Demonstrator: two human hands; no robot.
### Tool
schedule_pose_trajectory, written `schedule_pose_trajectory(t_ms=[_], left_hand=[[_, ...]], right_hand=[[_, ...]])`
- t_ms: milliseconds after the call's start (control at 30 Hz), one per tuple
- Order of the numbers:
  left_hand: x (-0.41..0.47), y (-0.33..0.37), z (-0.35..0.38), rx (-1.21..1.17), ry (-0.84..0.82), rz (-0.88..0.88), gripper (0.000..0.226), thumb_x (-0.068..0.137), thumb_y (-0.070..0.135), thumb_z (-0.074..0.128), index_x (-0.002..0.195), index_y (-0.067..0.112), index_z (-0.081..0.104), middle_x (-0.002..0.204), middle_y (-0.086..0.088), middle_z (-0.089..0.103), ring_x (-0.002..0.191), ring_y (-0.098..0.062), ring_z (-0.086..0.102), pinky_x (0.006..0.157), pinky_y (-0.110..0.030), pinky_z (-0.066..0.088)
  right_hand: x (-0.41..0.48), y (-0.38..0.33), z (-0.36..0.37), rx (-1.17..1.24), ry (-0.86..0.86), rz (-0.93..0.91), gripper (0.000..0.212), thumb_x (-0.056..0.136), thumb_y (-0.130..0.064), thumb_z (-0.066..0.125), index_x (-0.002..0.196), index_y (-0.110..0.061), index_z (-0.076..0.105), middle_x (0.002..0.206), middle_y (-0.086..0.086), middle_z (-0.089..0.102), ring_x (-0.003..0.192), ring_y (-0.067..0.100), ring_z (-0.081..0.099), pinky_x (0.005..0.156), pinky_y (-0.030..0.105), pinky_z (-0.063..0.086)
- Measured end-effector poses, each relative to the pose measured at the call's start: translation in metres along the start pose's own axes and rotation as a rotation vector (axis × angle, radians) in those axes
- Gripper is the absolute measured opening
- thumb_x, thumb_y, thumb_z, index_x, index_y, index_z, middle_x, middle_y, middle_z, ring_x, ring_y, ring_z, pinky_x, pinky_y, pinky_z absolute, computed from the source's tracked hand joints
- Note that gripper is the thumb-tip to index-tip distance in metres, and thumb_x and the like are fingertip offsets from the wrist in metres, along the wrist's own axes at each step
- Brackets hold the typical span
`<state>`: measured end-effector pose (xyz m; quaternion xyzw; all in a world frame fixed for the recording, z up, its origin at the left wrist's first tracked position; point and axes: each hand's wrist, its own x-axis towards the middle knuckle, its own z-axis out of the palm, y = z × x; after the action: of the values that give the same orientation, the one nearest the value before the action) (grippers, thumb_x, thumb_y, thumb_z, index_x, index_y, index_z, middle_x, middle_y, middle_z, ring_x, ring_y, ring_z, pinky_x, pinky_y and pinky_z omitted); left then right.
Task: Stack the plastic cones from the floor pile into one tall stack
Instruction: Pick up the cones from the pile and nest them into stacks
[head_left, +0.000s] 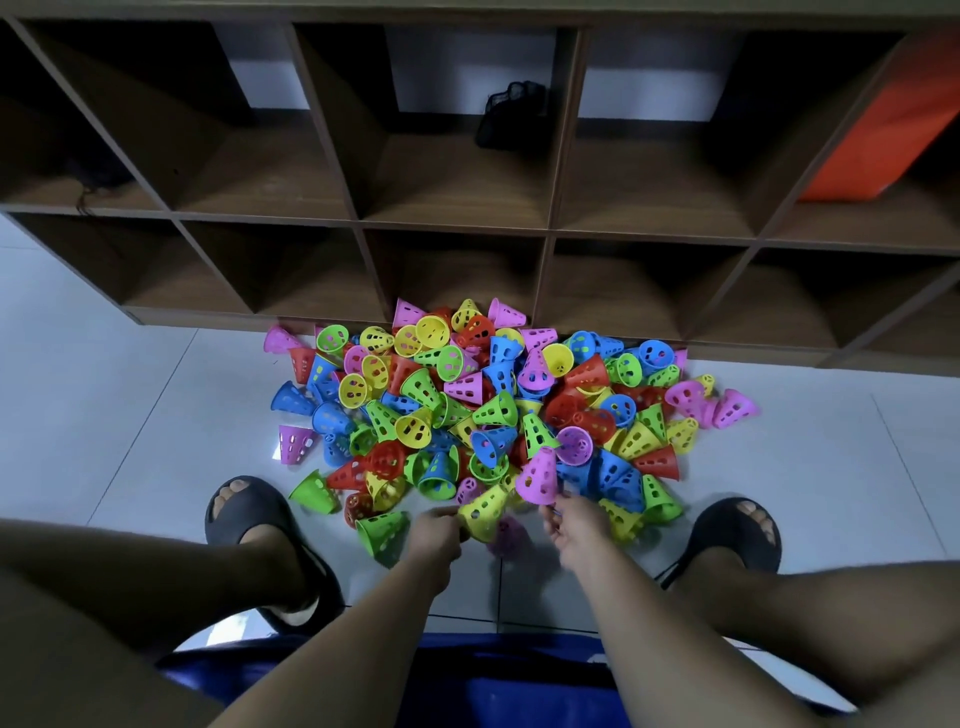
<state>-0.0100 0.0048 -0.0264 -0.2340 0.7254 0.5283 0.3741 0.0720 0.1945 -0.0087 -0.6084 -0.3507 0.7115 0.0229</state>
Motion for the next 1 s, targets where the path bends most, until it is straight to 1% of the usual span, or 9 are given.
schedule_pose_trajectory(t_ms=[167, 267, 400, 533, 667, 733, 833, 933, 1000], left_hand=[[-0.019, -0.003, 0.017, -0.016, -0.068, -0.006, 0.033, 0.099, -0.011, 0.042, 0.1, 0.005, 0.07, 0.076, -0.013, 0.058, 0.064, -0.019, 0.046, 0.054, -0.029, 0.034], [-0.016, -0.006, 0.021, -0.037, -0.089, -0.005, 0.03, 0.099, -0.01, 0.044, 0.104, 0.002, 0.071, 0.073, -0.011, 0.053, 0.062, -0.018, 0.042, 0.053, -0.029, 0.032], [-0.012, -0.006, 0.026, -0.001, -0.112, 0.01, 0.028, 0.098, -0.007, 0.047, 0.108, 0.003, 0.072, 0.073, -0.01, 0.056, 0.06, -0.016, 0.042, 0.05, -0.027, 0.032], [-0.006, -0.012, 0.026, 0.066, -0.126, -0.025, 0.029, 0.096, -0.004, 0.049, 0.114, 0.005, 0.071, 0.073, -0.01, 0.062, 0.055, -0.015, 0.043, 0.046, -0.024, 0.031], [-0.004, -0.016, 0.024, 0.076, -0.104, -0.062, 0.026, 0.096, -0.004, 0.053, 0.115, 0.003, 0.068, 0.079, -0.015, 0.066, 0.057, -0.017, 0.046, 0.047, -0.025, 0.034], [-0.003, -0.016, 0.025, 0.06, -0.116, -0.071, 0.026, 0.095, -0.006, 0.056, 0.117, -0.001, 0.067, 0.079, -0.017, 0.068, 0.055, -0.017, 0.049, 0.045, -0.024, 0.036], [0.0, -0.016, 0.026, 0.027, -0.135, -0.087, 0.032, 0.097, -0.004, 0.062, 0.128, -0.005, 0.062, 0.093, -0.021, 0.072, 0.065, -0.021, 0.062, 0.05, -0.027, 0.046], [0.004, -0.017, 0.026, -0.027, -0.126, -0.107, 0.06, 0.095, -0.001, 0.071, 0.149, 0.002, 0.046, 0.113, -0.026, 0.071, 0.088, -0.029, 0.075, 0.054, -0.026, 0.053], [0.006, -0.017, 0.026, -0.033, -0.132, -0.115, 0.065, 0.095, -0.001, 0.071, 0.153, 0.002, 0.042, 0.115, -0.025, 0.069, 0.09, -0.028, 0.076, 0.052, -0.024, 0.054]], right_hand=[[-0.017, -0.005, -0.004, -0.006, -0.086, 0.049, 0.024, 0.099, 0.003, 0.048, 0.104, -0.008, 0.069, 0.07, 0.005, 0.065, 0.057, 0.011, 0.055, 0.047, 0.021, 0.038], [-0.024, -0.002, -0.007, -0.108, -0.103, 0.027, 0.024, 0.1, 0.003, 0.048, 0.107, -0.007, 0.069, 0.075, 0.007, 0.066, 0.057, 0.012, 0.054, 0.051, 0.024, 0.037], [-0.026, 0.006, -0.007, -0.327, -0.063, -0.104, 0.029, 0.103, -0.003, 0.048, 0.104, -0.022, 0.07, 0.09, 0.004, 0.073, 0.066, 0.015, 0.059, 0.051, 0.025, 0.041], [-0.017, 0.017, -0.007, -0.64, -0.02, -0.29, 0.031, 0.103, -0.007, 0.05, 0.095, -0.028, 0.071, 0.105, -0.005, 0.073, 0.097, 0.018, 0.068, 0.081, 0.037, 0.06], [-0.012, 0.024, -0.005, -0.741, -0.005, -0.316, 0.029, 0.104, -0.007, 0.046, 0.096, -0.023, 0.069, 0.103, -0.005, 0.071, 0.092, 0.013, 0.066, 0.067, 0.028, 0.053], [-0.007, 0.029, -0.003, -0.763, 0.004, -0.319, 0.028, 0.103, -0.006, 0.046, 0.096, -0.022, 0.069, 0.103, -0.002, 0.072, 0.092, 0.015, 0.067, 0.069, 0.031, 0.054], [0.0, 0.034, 0.0, -0.78, -0.008, -0.299, 0.027, 0.102, -0.007, 0.047, 0.097, -0.021, 0.069, 0.104, -0.001, 0.073, 0.095, 0.016, 0.068, 0.071, 0.03, 0.055], [0.006, 0.035, 0.0, -0.804, -0.019, -0.291, 0.022, 0.102, -0.011, 0.052, 0.102, -0.023, 0.07, 0.108, -0.002, 0.073, 0.098, 0.016, 0.067, 0.074, 0.031, 0.053], [0.011, 0.035, -0.003, -0.834, -0.035, -0.27, 0.02, 0.103, -0.013, 0.054, 0.111, -0.024, 0.069, 0.111, -0.003, 0.07, 0.1, 0.015, 0.064, 0.08, 0.032, 0.053]])
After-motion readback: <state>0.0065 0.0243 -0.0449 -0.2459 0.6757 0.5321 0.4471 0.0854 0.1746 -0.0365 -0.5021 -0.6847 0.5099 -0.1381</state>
